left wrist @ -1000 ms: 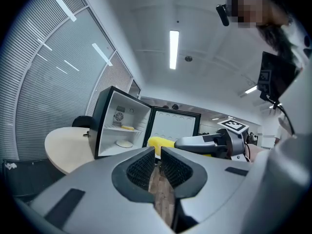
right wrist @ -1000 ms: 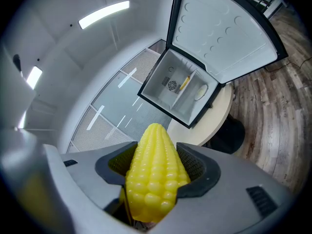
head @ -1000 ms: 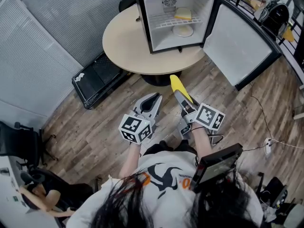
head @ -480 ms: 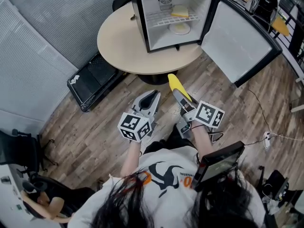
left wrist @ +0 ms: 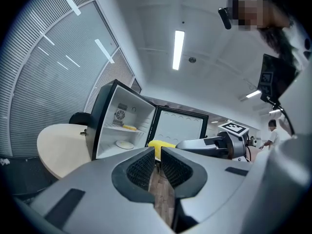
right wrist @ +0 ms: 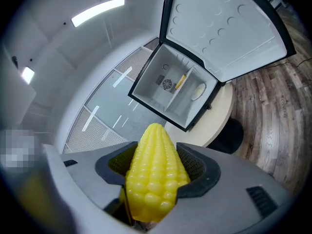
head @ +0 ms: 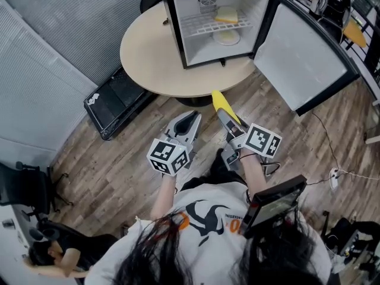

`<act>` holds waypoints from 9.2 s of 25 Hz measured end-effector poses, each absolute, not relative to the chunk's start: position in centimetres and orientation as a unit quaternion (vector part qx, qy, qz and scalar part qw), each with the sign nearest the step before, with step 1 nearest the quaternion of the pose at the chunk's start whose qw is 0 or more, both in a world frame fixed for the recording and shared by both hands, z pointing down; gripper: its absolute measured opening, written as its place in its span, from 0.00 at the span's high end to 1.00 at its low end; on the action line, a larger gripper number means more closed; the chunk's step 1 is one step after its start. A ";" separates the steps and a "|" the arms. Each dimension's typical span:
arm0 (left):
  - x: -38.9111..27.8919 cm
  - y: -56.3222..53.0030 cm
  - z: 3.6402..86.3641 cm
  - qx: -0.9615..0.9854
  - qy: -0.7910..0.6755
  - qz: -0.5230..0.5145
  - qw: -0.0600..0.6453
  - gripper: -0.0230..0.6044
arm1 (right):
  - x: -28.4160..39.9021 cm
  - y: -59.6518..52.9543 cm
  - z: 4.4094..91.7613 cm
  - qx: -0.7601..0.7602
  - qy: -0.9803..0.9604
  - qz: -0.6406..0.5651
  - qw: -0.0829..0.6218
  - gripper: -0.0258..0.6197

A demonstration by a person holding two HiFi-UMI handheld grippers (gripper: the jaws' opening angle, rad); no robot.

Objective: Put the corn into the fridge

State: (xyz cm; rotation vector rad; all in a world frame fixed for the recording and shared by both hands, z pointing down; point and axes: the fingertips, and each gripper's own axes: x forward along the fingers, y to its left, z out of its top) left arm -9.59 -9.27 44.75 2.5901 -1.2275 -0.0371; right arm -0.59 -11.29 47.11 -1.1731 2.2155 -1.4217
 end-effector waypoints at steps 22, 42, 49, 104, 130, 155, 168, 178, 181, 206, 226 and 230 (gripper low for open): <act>-4.9 -22.8 45.9 0.879 -0.455 0.008 0.143 0.89 | 3.6 -25.6 48.6 -0.376 0.768 -0.508 0.108 0.56; -3.8 -25.5 48.3 0.858 -0.487 0.034 0.159 0.89 | 4.8 -30.0 51.1 -0.353 0.764 -0.533 0.089 0.56; -4.2 -27.4 50.0 0.868 -0.471 0.050 0.151 0.90 | 4.3 -32.5 52.1 -0.376 0.768 -0.512 0.081 0.56; -12.6 -37.0 52.5 0.870 -0.462 0.057 0.159 0.89 | -6.5 -53.1 63.6 -0.421 0.835 -0.244 -0.256 0.50; -10.1 -33.7 49.7 0.860 -0.485 0.040 0.154 0.89 | -1.7 -40.6 53.1 -0.411 0.859 -0.303 -0.038 0.68; -6.1 -24.9 51.7 0.844 -0.498 0.045 0.195 0.90 | 0.9 -30.0 53.3 -0.389 0.869 -0.301 -0.053 0.85; -8.6 -20.7 51.8 0.846 -0.494 0.047 0.195 0.90 | -1.6 -26.3 53.2 -0.392 0.867 -0.303 -0.050 0.86; -11.5 -13.3 50.7 0.861 -0.472 0.041 0.183 0.89 | -5.8 -17.7 52.5 -0.393 0.869 -0.294 -0.057 0.88; -11.8 -10.7 50.5 0.868 -0.461 0.039 0.181 0.89 | -6.6 -14.8 52.2 -0.396 0.869 -0.290 -0.057 0.89; -10.9 -3.5 49.0 0.906 -0.392 0.023 0.157 0.90 | -4.4 -5.5 51.0 -0.465 0.839 -0.280 -0.045 0.89; -11.7 -3.3 49.3 0.910 -0.385 0.034 0.150 0.90 | -5.2 -5.1 51.2 -0.466 0.838 -0.281 -0.032 0.89; -11.9 -3.0 49.2 0.910 -0.385 0.034 0.149 0.89 | -5.4 -4.8 51.1 -0.464 0.840 -0.280 -0.033 0.89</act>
